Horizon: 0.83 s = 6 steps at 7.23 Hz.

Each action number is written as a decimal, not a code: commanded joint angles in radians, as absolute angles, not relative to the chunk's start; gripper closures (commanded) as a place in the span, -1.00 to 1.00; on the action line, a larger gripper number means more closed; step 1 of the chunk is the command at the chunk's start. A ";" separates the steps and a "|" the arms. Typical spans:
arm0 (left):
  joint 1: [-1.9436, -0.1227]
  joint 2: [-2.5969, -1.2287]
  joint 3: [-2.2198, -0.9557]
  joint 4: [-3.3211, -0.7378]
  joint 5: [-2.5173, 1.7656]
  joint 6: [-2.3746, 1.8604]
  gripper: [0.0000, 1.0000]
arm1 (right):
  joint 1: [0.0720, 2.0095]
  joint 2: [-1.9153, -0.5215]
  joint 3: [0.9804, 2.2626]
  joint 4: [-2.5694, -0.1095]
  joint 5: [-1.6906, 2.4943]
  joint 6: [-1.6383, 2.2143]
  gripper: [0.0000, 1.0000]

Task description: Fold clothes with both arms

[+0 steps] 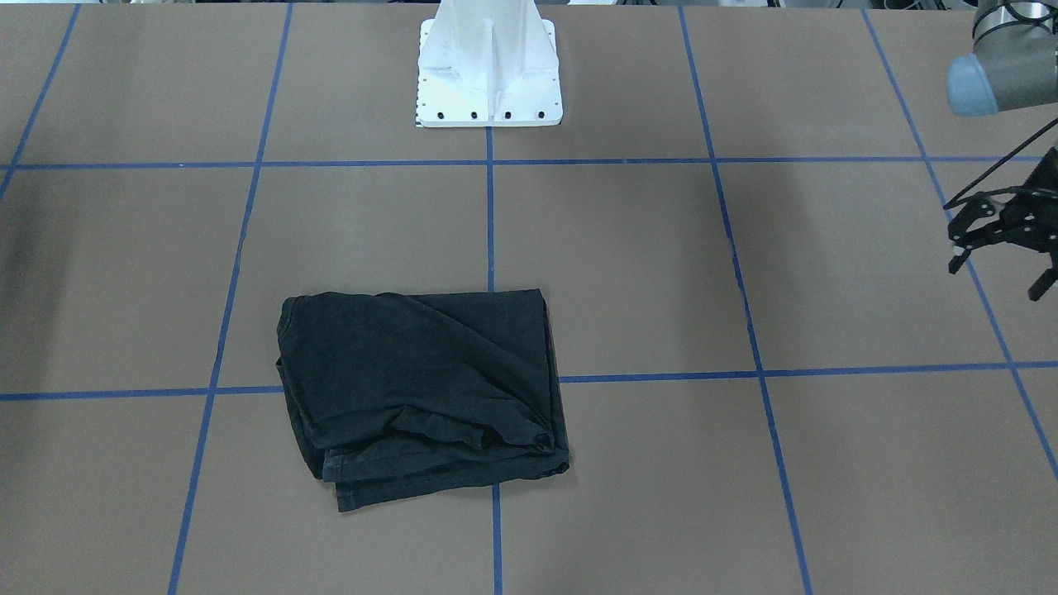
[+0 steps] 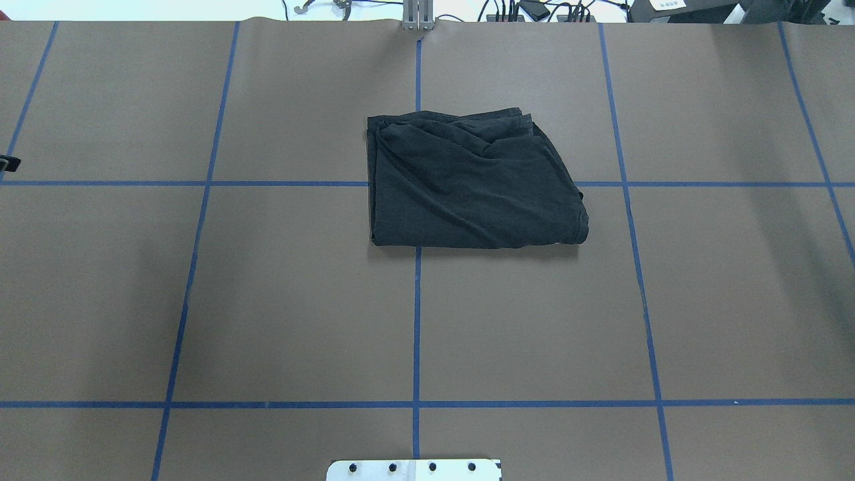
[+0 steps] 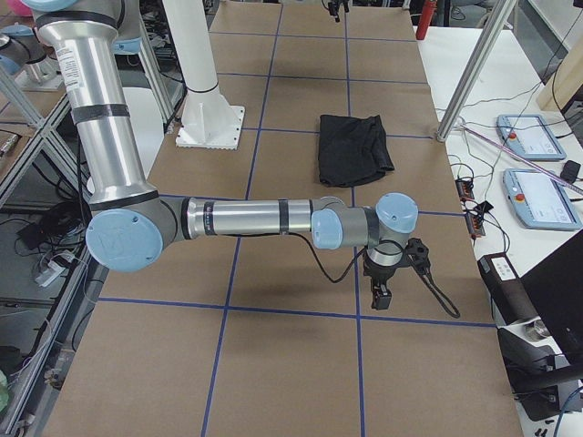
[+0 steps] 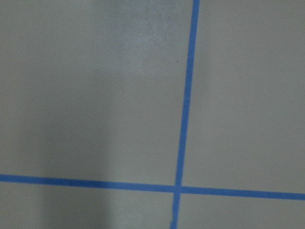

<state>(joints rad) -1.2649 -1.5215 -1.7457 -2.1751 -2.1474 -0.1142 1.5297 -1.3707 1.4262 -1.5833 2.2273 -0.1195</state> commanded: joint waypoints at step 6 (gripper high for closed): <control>-1.454 -1.469 -1.706 -2.020 -2.395 0.040 -1.00 | 1.577 -1.463 1.594 -1.781 2.298 -0.250 -1.00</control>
